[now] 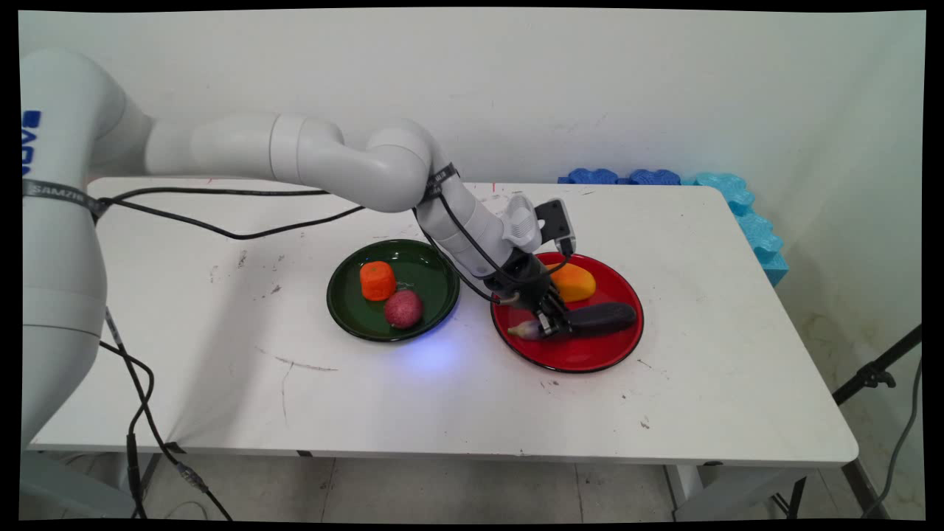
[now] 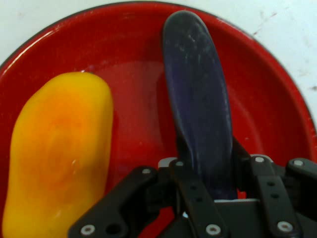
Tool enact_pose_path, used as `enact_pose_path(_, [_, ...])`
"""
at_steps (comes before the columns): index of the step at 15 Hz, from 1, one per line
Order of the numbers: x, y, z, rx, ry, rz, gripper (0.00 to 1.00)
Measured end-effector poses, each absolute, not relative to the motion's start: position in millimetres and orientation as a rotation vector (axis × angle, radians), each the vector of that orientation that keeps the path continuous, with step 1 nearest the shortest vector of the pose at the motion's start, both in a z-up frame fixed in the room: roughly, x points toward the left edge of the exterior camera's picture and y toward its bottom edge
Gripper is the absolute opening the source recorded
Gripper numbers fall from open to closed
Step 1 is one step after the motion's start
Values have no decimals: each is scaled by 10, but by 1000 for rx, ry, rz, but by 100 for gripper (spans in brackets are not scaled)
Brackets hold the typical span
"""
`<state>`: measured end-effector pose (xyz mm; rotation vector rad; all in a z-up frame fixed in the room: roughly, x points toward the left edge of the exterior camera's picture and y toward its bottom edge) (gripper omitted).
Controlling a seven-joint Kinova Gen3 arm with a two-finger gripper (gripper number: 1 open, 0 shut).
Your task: Place the picked object on the table
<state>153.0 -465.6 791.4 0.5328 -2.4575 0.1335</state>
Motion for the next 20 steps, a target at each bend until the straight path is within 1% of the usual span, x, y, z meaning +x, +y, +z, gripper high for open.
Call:
enact_pose_path(7, [1663, -4477, 8401, 529, -2415, 171, 0])
enact_pose_path(13, [1949, -4167, 8808, 495, -2392, 185, 0])
enact_pose_path(17, [2171, -3886, 8927, 460, -2397, 178, 0])
enact_pose_path(20, [2304, -3738, 8945, 442, -2408, 177, 0])
